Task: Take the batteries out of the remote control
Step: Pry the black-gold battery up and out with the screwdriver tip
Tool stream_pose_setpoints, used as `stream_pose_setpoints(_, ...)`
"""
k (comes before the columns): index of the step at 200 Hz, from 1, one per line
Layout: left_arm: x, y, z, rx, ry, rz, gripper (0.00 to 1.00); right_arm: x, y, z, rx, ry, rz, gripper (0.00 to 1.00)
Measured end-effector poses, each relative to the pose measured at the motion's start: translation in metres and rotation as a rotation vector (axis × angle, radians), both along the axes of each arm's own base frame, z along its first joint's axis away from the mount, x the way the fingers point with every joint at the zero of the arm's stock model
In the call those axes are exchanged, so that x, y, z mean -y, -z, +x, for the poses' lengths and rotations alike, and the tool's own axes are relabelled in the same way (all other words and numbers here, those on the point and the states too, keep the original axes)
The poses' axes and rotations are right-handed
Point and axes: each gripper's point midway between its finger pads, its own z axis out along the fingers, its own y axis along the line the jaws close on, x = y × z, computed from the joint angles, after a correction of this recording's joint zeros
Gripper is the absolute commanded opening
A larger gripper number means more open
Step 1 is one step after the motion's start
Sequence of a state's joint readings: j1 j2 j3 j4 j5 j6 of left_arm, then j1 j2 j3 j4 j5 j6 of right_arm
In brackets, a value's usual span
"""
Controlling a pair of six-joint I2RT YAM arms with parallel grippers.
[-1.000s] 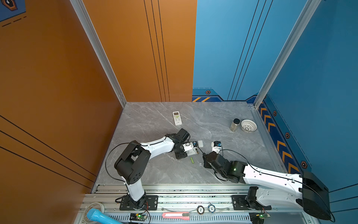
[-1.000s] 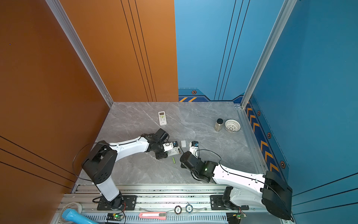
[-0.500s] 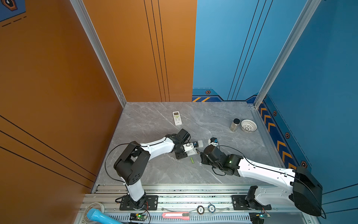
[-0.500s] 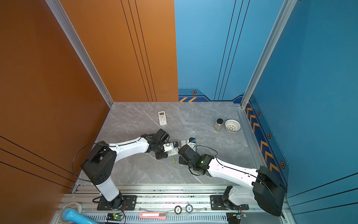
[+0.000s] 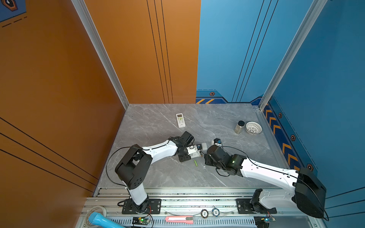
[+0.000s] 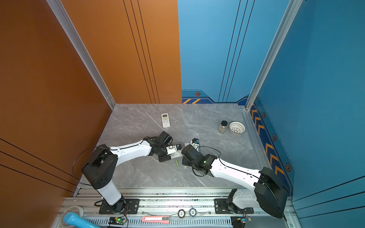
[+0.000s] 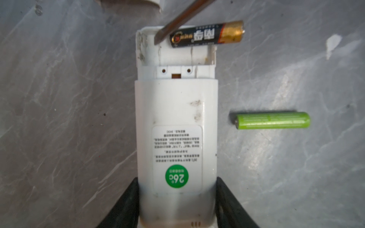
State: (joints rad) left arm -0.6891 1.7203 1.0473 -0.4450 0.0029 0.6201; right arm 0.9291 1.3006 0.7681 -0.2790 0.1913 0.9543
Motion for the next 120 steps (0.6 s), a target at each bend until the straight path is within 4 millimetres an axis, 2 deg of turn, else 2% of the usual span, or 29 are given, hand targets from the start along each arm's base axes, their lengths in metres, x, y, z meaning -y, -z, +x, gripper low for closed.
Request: stream_pose_setpoints(120, -0.005, 0.003, -0.004, 0.025, 0.026, 0.027, 0.22, 0.002, -0.002, -0.01, -0.042, -0.034, 0.001, 0.0)
